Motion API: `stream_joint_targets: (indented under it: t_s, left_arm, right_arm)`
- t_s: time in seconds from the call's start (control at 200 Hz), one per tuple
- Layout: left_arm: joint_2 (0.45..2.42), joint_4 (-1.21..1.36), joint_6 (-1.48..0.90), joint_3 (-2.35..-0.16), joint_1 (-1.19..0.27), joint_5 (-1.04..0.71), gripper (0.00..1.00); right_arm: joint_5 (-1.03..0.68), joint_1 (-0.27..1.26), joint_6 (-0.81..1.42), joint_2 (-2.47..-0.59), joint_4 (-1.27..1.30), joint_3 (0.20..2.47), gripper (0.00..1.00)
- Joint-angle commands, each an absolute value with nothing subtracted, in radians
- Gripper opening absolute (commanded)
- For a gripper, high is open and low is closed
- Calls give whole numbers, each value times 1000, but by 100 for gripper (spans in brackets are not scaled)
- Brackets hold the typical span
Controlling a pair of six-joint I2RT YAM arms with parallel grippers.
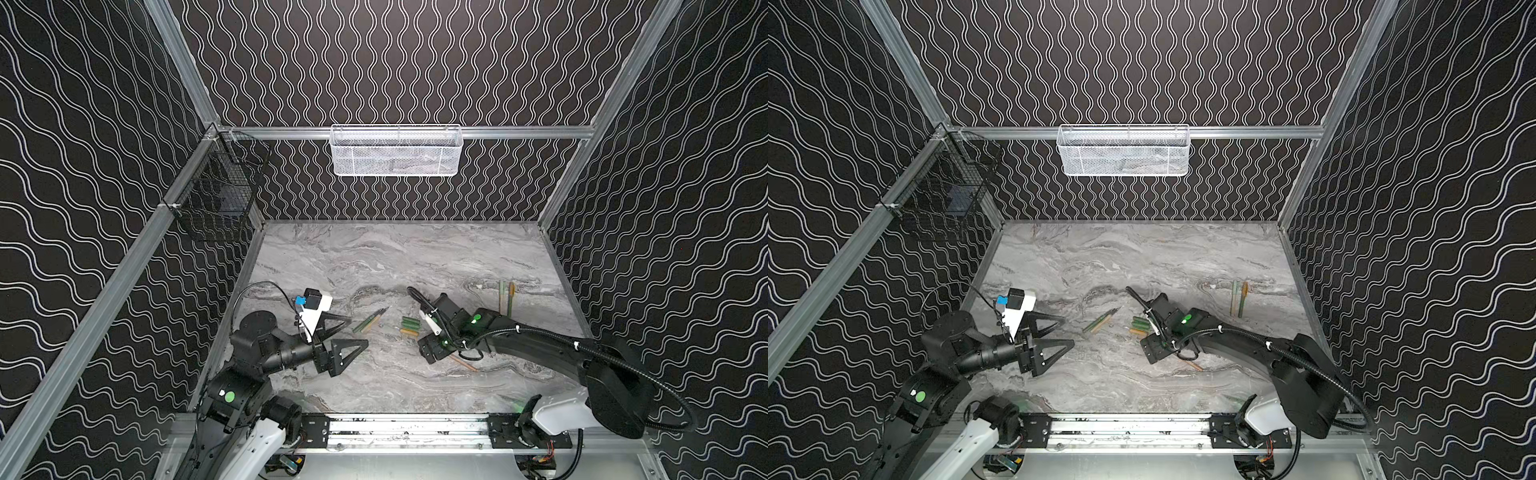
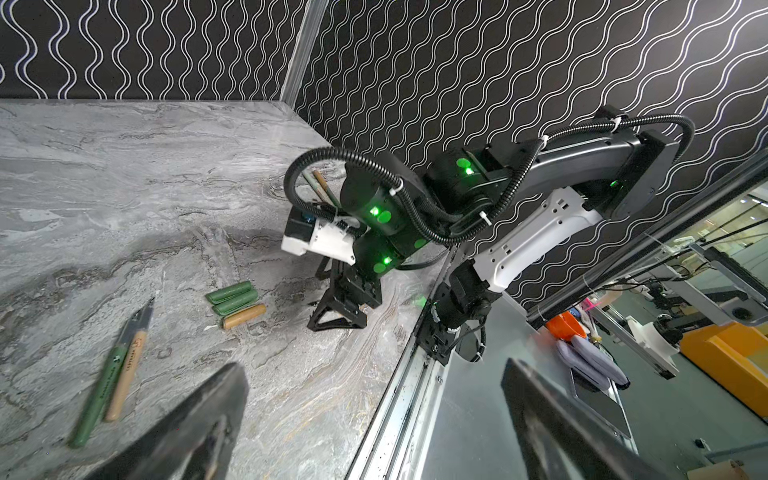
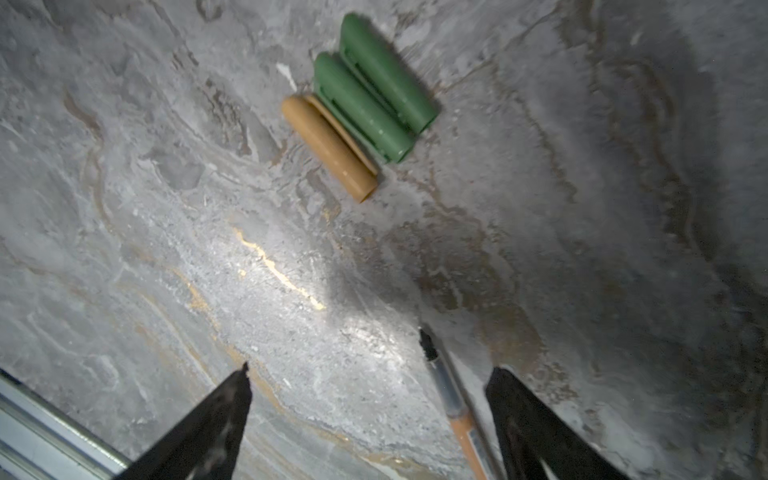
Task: Insert the pens into the pen caps
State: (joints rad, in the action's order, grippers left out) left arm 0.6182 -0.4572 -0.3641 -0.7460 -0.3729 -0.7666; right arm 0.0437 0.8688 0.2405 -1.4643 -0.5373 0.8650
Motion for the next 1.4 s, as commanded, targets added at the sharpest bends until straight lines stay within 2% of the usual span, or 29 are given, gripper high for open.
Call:
stream_joint_targets:
  t_s: [0.0,0.345,0.636,0.806,0.986,1.136,1.321,1.396]
  left_arm:
    - [618,-426,-358,-749,-371,-772,99]
    - [604,-440,-353,-749,-371,-766,98]
    - [606,-441,-352,-751,-371,-765,99]
    - [608,-441,-352,-751,-371,-762,99]
    - [611,-441,-350,-753,-370,-765,99]
    - [612,-443,-350,-752,-370,-765,99]
    - [608,-444,-350,-752,-371,-759,99]
    - [608,-444,-351,-753,-371,-759,99]
  right_arm:
    - [53,896,278,-1512,-477,883,85]
    - [29,880,235,-1714,-395,991,86]
    - [-31,852,195,-1781,-362,1040,84]
    - [-117,857,173,-1783,-349,1050,70]
    - [-135,874,177,-1778,-347,1047,53]
    - [-109,874,174,-1796,-367,1057,51]
    - [-65,876,177,-1839,-423,1095,37]
    - [-50,876,184,-1842,-429,1096,34]
